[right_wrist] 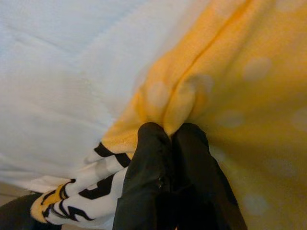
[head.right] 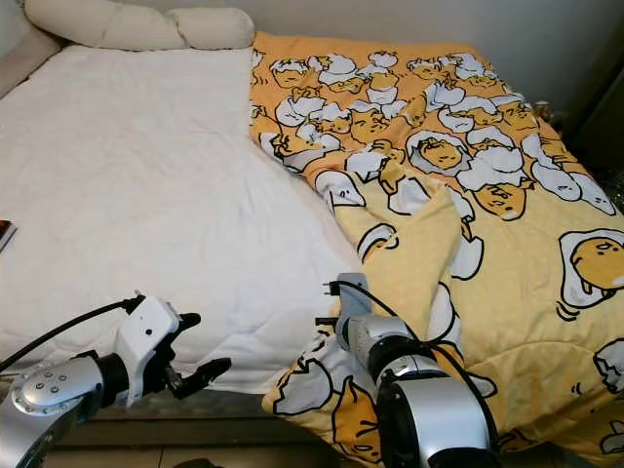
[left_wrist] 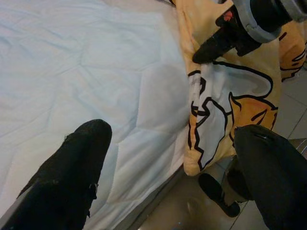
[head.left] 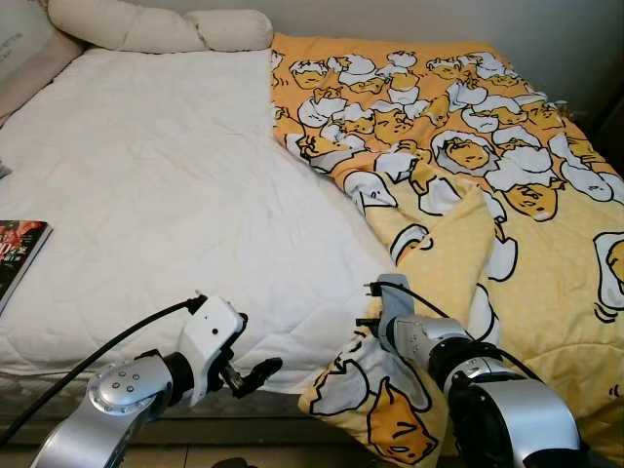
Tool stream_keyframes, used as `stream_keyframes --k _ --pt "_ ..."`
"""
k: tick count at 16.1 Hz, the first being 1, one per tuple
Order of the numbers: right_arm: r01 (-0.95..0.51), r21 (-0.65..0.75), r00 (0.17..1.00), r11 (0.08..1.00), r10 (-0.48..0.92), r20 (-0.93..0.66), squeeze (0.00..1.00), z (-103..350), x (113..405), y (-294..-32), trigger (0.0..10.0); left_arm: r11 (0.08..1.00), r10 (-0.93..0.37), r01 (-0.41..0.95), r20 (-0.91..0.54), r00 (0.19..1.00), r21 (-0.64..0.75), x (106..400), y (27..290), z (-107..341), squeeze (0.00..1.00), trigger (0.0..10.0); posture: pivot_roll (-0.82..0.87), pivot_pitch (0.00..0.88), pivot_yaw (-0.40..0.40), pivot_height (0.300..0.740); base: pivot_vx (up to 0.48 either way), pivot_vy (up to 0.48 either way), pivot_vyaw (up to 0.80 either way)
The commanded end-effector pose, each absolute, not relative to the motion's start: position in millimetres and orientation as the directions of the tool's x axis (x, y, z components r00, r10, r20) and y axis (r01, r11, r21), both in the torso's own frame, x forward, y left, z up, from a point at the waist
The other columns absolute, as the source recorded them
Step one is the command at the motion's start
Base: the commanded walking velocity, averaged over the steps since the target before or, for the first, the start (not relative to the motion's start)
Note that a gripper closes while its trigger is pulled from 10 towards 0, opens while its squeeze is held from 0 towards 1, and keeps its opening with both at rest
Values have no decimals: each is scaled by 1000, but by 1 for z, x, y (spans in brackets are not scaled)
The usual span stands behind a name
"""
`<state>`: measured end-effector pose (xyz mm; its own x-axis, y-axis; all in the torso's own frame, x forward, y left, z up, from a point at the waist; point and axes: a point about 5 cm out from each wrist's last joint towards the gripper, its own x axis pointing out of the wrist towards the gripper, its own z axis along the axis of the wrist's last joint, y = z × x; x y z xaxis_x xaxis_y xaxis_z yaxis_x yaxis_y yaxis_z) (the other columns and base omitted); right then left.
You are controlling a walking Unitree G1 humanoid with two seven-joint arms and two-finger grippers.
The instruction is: Clean up the room
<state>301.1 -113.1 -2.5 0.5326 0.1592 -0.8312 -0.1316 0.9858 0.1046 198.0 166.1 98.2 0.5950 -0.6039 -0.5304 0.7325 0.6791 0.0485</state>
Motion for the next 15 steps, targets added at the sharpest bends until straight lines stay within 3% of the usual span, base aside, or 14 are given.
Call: stream_keyframes --k 1,2,3,5,6,7,8,9,11,12,13,14,15 --pt "-182 133 530 974 211 -822 0 -2 301 -111 0 674 -608 737 -522 597 58 197 165 101 0 10000 50 9 -42 740 0 0 0" --pt "-388 261 495 884 439 -750 0 4 302 -101 0 679 -601 732 -525 603 64 196 165 100 0 10000 47 0 -46 740 0 0 0" --pt "-426 282 480 859 479 -735 0 5 302 -100 0 679 -600 731 -525 603 64 196 165 99 0 10000 47 0 -46 740 0 0 0" --pt "-691 368 306 623 713 -632 0 8 289 -109 0 681 -601 730 -524 604 61 194 165 99 0 10000 38 0 -47 740 0 0 0" --pt "-786 398 169 473 784 -597 0 8 274 -123 0 680 -603 730 -523 603 58 192 165 98 0 10000 32 0 -47 740 0 0 0" --pt "-786 398 169 473 784 -597 0 8 274 -123 0 680 -603 730 -523 603 58 192 165 98 0 10000 32 0 -47 740 0 0 0" --pt "-850 451 -37 273 823 -567 0 11 245 -142 0 680 -606 731 -522 600 51 190 163 97 0 10000 26 0 -49 740 0 0 0" --pt "-856 493 -164 158 820 -548 0 13 224 -151 0 680 -609 731 -521 598 45 188 162 97 0 10000 24 0 -52 740 0 0 0" --pt "-879 450 -158 156 796 -585 0 10 218 -156 0 682 -610 731 -519 598 41 186 162 95 0 10000 26 0 -58 740 0 0 0" --pt "-892 358 -5 274 788 -615 0 -3 226 -151 10000 684 -608 728 -518 601 42 185 161 95 0 10000 28 0 -61 740 0 0 0" --pt "-884 348 36 311 789 -614 0 -5 229 -149 10000 684 -608 728 -518 602 44 185 161 95 0 10000 28 0 -61 740 0 0 0" --pt "-871 351 71 344 795 -603 686 -6 230 -146 10000 685 -607 727 -517 604 45 185 161 95 0 10000 29 0 -62 740 0 0 0" --pt "-849 358 124 388 805 -579 1000 -6 235 -143 10000 686 -605 726 -516 606 47 185 161 96 0 10000 29 0 -63 740 0 0 0"
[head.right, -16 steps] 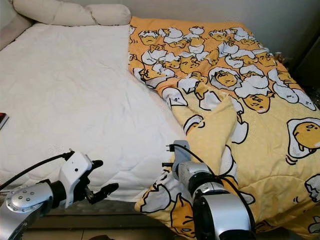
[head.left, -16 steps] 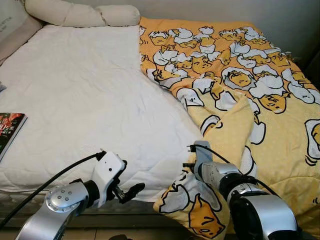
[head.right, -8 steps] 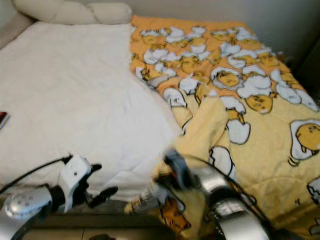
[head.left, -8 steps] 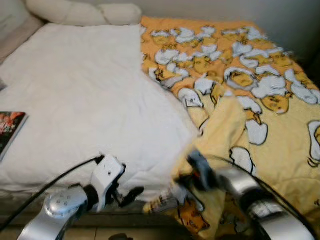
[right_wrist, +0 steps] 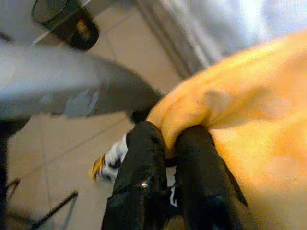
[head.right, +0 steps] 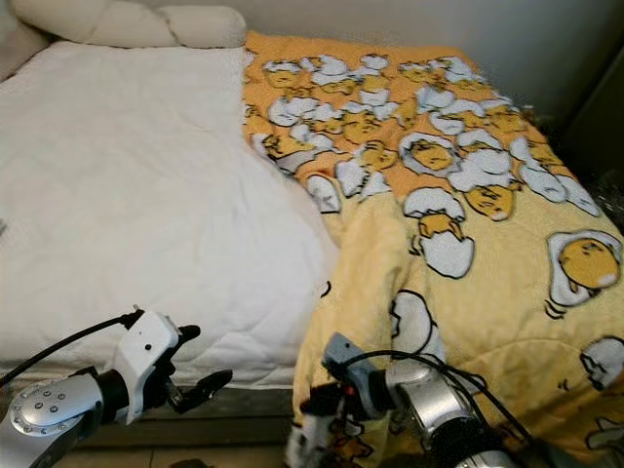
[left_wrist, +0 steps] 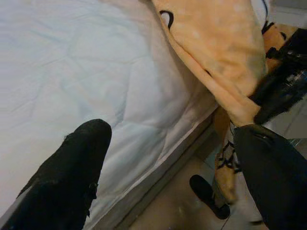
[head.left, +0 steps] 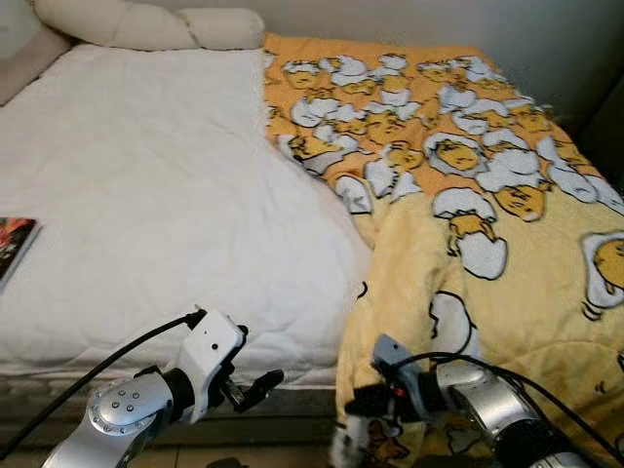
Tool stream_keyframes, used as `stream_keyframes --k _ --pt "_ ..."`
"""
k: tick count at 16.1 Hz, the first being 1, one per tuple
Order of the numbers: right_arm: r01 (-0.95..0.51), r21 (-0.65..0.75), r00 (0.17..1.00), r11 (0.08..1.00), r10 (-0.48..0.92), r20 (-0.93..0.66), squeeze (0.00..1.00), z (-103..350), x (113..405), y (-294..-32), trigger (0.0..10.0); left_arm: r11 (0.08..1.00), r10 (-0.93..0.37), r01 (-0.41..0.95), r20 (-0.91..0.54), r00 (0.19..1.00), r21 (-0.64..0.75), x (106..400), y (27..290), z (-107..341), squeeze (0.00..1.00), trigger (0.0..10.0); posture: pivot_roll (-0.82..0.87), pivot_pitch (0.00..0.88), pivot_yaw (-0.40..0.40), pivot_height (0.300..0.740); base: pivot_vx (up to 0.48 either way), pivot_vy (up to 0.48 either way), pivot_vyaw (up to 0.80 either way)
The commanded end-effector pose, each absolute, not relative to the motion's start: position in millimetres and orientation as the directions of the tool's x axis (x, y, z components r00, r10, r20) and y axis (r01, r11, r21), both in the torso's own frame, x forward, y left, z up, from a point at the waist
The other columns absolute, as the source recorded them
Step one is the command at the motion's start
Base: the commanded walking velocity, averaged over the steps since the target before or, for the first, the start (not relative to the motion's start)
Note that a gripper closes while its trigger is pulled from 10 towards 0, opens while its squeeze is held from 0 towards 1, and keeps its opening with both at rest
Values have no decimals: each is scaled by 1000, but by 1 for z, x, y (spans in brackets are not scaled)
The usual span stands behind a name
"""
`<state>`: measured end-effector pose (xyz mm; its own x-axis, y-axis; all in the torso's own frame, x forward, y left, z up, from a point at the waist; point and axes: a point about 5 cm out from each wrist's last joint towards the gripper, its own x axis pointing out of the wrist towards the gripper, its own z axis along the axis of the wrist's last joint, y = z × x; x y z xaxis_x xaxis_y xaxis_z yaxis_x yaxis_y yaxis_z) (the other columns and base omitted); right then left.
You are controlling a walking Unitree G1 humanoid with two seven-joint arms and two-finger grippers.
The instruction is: Clean up the room
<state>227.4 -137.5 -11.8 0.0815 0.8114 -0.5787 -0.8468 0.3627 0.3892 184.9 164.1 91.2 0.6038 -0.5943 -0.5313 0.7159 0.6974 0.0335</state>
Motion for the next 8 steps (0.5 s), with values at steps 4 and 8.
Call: stream_keyframes --k 4,8 --pt "-874 395 47 284 857 -513 1000 9 239 -142 10000 687 -607 725 -511 609 48 186 160 95 0 10000 25 0 -65 740 0 0 0" --pt "-853 375 131 363 845 -519 1000 20 252 -141 10000 686 -605 726 -513 609 51 187 161 95 0 10000 23 0 -64 740 0 0 0"
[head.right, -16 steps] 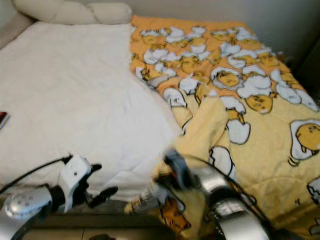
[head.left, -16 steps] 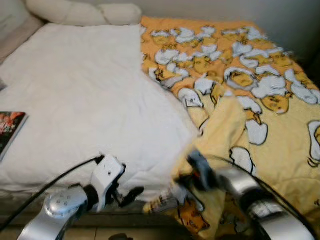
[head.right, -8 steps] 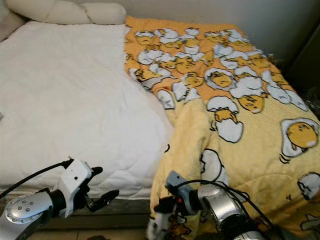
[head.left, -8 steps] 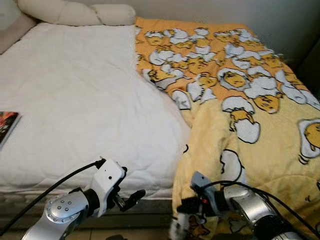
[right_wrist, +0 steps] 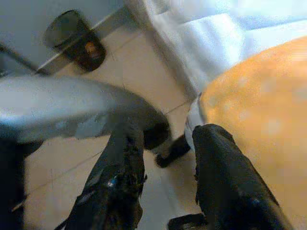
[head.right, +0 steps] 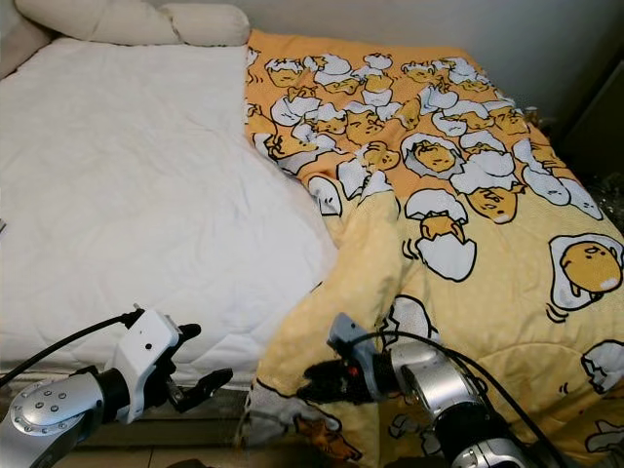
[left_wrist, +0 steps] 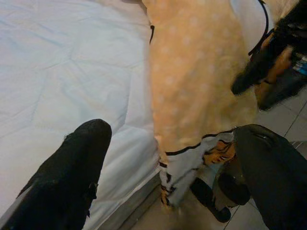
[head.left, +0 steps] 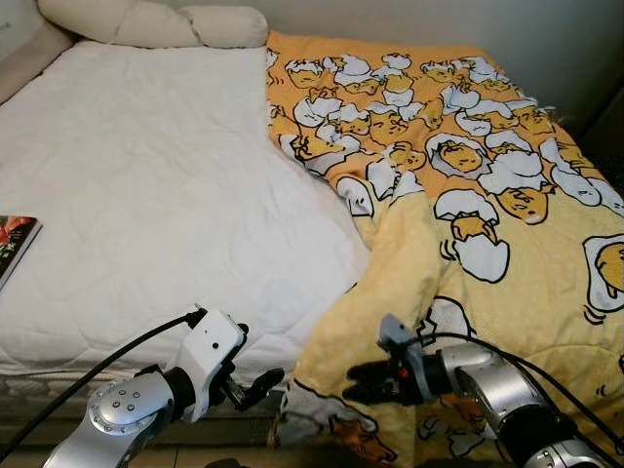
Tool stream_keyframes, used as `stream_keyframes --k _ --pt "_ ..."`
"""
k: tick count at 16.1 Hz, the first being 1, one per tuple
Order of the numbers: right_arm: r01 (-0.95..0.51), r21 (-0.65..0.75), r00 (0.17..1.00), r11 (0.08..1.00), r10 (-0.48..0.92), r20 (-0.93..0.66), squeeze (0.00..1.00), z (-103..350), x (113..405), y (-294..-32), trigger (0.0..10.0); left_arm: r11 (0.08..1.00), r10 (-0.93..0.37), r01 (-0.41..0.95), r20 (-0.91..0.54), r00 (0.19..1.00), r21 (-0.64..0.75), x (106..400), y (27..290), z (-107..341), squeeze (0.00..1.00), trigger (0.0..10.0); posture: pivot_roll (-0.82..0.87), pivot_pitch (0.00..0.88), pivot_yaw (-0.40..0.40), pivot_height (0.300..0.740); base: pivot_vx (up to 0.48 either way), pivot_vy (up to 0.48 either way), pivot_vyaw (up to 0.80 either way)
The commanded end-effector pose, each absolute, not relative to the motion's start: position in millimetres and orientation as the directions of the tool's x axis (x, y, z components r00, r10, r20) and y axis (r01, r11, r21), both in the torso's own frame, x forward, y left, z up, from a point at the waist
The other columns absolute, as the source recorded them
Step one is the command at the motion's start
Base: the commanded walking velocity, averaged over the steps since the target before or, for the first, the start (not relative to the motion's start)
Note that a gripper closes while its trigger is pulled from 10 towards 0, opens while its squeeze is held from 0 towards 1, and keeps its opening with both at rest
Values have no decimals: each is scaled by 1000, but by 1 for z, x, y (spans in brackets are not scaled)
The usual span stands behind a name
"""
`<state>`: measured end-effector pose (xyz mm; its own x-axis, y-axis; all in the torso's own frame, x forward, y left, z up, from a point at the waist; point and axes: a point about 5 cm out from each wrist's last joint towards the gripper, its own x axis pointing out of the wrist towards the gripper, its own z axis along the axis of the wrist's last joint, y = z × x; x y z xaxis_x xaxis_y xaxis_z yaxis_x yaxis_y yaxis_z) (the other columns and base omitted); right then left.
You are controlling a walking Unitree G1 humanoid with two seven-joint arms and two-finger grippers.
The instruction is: Clean up the room
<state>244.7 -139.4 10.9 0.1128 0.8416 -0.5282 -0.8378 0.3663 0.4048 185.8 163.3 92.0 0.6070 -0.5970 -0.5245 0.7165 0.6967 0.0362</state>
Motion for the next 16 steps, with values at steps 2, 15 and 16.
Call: stream_keyframes --k 2,15,16 --pt "-767 322 346 554 781 -520 1000 28 276 -127 10000 687 -603 725 -512 611 57 189 162 96 0 10000 24 0 -61 740 0 0 0" --pt "-377 37 625 926 283 -728 1000 38 328 -69 10000 690 -595 721 -520 613 62 191 163 96 0 10000 34 5 -63 740 0 0 0" --pt "-351 26 608 936 249 -754 1000 35 326 -69 10000 691 -594 720 -521 613 59 190 163 96 0 10000 35 10 -69 740 0 0 0"
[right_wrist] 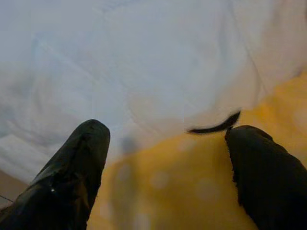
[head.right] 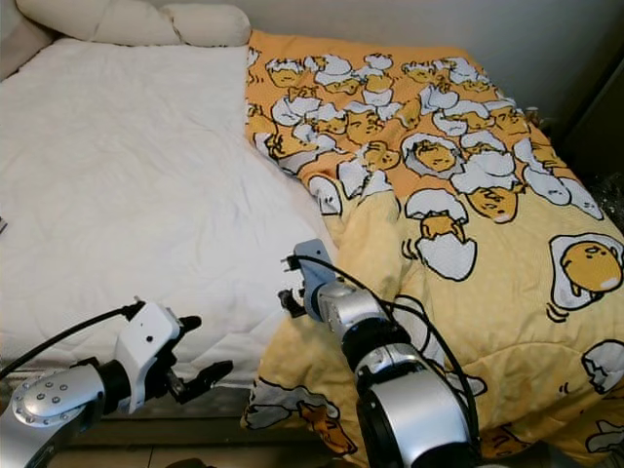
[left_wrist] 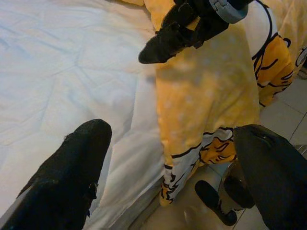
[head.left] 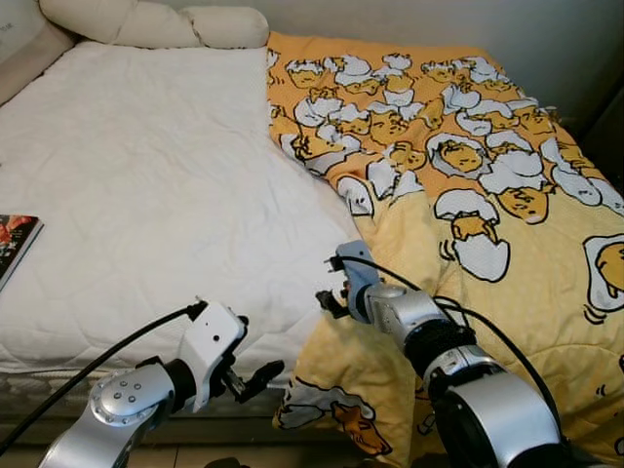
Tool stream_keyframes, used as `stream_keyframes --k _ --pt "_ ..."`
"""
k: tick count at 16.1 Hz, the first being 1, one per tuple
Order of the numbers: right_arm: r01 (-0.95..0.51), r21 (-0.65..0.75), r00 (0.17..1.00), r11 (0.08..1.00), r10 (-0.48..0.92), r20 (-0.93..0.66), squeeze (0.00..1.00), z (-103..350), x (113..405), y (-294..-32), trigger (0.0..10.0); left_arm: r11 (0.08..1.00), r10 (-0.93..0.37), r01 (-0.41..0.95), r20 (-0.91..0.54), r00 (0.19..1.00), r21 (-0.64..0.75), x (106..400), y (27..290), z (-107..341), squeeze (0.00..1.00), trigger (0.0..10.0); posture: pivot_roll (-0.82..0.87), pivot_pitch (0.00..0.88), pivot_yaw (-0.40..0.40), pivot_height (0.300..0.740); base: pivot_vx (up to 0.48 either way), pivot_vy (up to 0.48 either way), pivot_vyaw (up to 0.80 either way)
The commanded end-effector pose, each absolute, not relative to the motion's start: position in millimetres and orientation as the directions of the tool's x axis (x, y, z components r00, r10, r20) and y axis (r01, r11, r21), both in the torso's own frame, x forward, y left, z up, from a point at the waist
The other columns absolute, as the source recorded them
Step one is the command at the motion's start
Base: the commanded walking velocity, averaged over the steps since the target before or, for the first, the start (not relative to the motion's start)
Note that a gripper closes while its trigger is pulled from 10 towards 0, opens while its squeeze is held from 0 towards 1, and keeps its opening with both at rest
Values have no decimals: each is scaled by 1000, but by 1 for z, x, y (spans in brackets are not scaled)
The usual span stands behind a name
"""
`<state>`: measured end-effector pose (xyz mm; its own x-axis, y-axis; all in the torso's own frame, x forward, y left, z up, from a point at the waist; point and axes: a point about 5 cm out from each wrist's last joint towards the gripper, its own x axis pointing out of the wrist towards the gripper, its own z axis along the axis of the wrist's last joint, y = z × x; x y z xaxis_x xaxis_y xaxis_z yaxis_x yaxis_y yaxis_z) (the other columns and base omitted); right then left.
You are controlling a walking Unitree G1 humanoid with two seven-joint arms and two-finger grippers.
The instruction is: Clean up the room
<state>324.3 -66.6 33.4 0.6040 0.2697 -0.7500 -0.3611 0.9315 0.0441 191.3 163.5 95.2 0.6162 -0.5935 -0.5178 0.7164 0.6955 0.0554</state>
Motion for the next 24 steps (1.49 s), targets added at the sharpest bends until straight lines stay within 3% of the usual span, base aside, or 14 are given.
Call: stream_keyframes --k 1,2,3,9,10,12,13,14,24 --pt "-336 31 593 941 237 -770 1000 32 324 -69 10000 692 -594 719 -521 613 58 189 162 96 0 10000 38 12 -74 740 0 0 0" --pt "-315 37 577 948 223 -786 1000 29 321 -70 10000 693 -594 719 -521 613 56 188 162 96 0 10000 38 13 -75 740 0 0 0" --pt "-319 40 554 947 221 -802 0 23 317 -70 10000 696 -593 716 -521 615 54 187 162 96 0 10000 41 16 -80 740 0 0 0" --pt "-445 -11 493 896 235 -838 0 10 305 -75 9961 704 -588 709 -521 619 48 185 160 95 0 10000 42 25 -93 740 0 0 0" --pt "-451 -7 480 892 237 -845 0 8 304 -77 3686 702 -589 711 -519 619 50 186 160 95 0 10000 39 22 -93 740 0 0 0" --pt "-462 -16 469 887 229 -853 0 4 301 -81 706 701 -589 711 -519 619 53 187 160 95 0 10000 40 23 -92 740 0 0 0" --pt "-463 -19 465 886 225 -856 0 2 299 -82 706 701 -588 711 -519 620 54 188 159 95 0 10000 40 23 -92 740 0 0 0" --pt "-464 -25 463 885 218 -859 0 -1 297 -84 0 700 -590 712 -518 619 55 187 159 96 0 10000 52 33 -94 740 0 0 0" --pt "-374 9 451 927 190 -872 0 -22 278 -101 0 693 -582 719 -546 603 56 169 162 106 0 10000 111 91 -80 740 0 0 0"
